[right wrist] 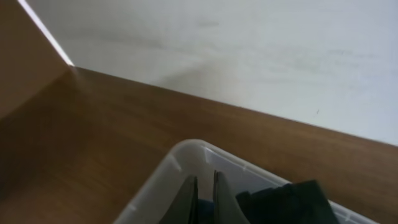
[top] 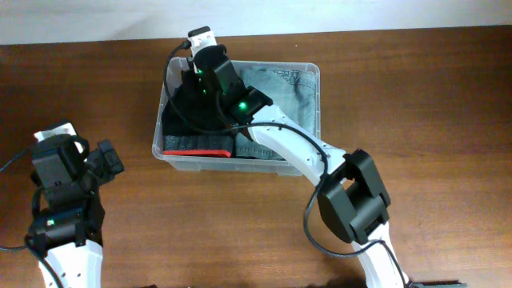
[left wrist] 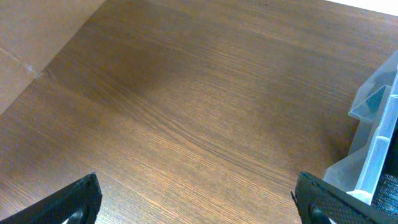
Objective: Pack container
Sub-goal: 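Press the black shirt down into the container with the right gripper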
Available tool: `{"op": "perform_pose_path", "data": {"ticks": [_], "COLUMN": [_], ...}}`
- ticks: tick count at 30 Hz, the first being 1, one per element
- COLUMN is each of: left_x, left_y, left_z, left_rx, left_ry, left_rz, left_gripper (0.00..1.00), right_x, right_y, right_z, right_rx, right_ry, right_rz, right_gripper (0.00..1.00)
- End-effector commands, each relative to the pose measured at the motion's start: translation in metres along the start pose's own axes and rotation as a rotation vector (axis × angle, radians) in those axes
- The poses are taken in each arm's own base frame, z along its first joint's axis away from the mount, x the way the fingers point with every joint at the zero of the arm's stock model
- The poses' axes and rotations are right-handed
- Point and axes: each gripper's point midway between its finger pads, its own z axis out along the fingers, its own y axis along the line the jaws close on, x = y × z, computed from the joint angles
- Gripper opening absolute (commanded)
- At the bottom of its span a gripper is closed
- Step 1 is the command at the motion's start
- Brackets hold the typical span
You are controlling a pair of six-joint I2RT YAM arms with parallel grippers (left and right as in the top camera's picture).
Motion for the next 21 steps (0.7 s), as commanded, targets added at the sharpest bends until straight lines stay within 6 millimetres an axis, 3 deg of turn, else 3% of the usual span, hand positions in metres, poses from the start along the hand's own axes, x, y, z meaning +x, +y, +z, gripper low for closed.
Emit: {"op": "perform_pose_path", "data": {"ticks": [1,9,12,21], "left_x": [0.001,0.001,0.001,0.001], "left_y": [0.0,0.0,0.0,0.0], "left_z": [0.001,0.001,0.001,0.001], "left_rx": [0.002,0.002,0.002,0.002], "left_ry": [0.003,0.003,0.003,0.003], "left_rz": [-0.016,-0.016,-0.016,-0.016], "left_gripper": [0.99,0.99,1.0,1.0], "right_x": [0.014,0.064,0.08,0.095], "right_y": [-0.031,-0.072,-0.069,-0.018], "right_z": [0.015,0.03,0.031,0.028], "right_rx": [0.043,0.085,0.062,-0.041], "right_ry": [0.017,0.162,0.217,0.255], "right_rz": [0.013,0.043,0.044,0.011], "right_gripper": [0.04,0.04,0.04,0.04]}}
